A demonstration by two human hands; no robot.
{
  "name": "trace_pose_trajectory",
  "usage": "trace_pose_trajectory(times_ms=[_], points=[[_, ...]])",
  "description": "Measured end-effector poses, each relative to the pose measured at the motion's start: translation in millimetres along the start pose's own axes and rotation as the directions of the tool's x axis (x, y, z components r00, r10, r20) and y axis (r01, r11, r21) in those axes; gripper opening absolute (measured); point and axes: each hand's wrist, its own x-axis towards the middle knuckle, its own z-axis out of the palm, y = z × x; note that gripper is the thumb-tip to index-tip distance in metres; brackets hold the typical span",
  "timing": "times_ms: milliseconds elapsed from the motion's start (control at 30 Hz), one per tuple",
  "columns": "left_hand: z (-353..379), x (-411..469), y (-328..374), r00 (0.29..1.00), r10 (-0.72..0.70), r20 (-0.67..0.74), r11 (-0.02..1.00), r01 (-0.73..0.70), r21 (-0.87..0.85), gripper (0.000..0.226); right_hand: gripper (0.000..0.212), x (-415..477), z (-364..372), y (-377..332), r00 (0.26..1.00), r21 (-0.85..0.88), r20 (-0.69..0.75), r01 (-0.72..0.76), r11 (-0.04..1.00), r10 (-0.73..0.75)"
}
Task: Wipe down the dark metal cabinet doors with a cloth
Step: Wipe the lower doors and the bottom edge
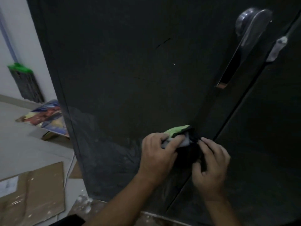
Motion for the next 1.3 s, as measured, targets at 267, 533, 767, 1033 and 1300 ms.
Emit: trace_pose_trajectory(times_ms=[267, 533, 767, 1033, 1300], points=[[-54, -15, -93, 0.89, -0.436, -0.133, 0.899, 0.437, -0.024, 0.044, 0.073, -10, 37, -43, 0.902, -0.057, 0.392, 0.219, 0.974, -0.18], [-60, 12, -98, 0.755, -0.567, -0.329, 0.819, 0.561, -0.125, 0.049, 0.079, -11, 56, -55, 0.947, -0.189, 0.299, 0.177, 0.966, -0.116], [-34, -7, -80, 0.991, -0.134, -0.024, 0.991, 0.134, 0.023, 0.053, 0.078, -11, 77, -53, 0.959, -0.311, 0.247, 0.217, 0.925, -0.142], [-82, 6, -162, 0.903, -0.322, -0.286, 0.933, 0.354, 0.069, 0.051, 0.057, -12, 88, -52, 0.977, -0.397, 0.113, 0.21, 0.894, -0.18], [-70, -18, -186, 0.487, -0.771, -0.41, 0.582, 0.801, -0.142, 0.043, 0.073, -18, 98, -54, 0.977, -0.376, 0.146, 0.199, 0.905, -0.155]])
